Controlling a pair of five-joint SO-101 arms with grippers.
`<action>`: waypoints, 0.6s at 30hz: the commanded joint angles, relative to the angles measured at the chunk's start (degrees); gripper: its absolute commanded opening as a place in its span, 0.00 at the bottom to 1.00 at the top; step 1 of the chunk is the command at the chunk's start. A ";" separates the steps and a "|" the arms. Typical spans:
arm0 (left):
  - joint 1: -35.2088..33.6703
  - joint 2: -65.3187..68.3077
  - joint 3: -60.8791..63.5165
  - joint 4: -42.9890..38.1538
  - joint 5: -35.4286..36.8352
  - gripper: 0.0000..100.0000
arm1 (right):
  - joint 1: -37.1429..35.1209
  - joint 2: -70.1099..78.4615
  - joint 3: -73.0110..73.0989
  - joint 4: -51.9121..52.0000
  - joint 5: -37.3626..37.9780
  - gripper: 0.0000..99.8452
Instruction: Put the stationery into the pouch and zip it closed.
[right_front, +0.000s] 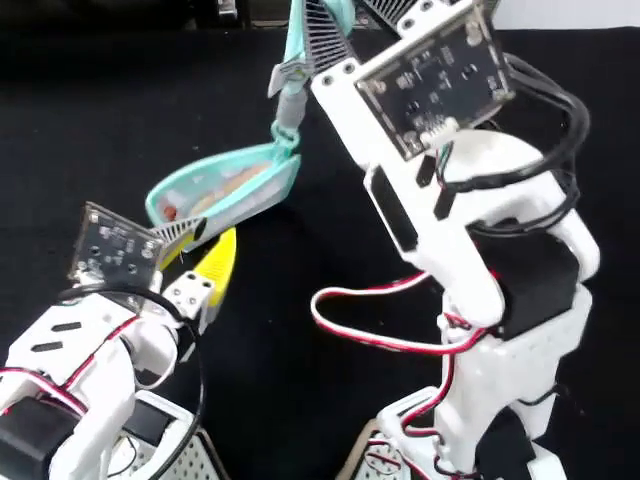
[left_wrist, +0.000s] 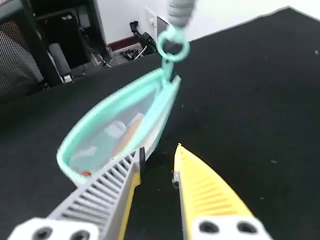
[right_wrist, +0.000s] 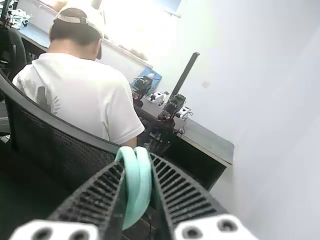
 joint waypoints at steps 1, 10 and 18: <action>0.48 0.62 2.24 -3.08 -4.48 0.12 | -0.53 0.04 -3.74 -1.58 -0.09 0.01; -20.00 0.62 20.00 -26.73 -6.42 0.13 | -0.62 0.04 -10.07 8.26 -0.09 0.01; -25.63 0.09 27.12 -35.69 -5.89 0.12 | -8.26 0.04 -16.22 19.34 0.26 0.01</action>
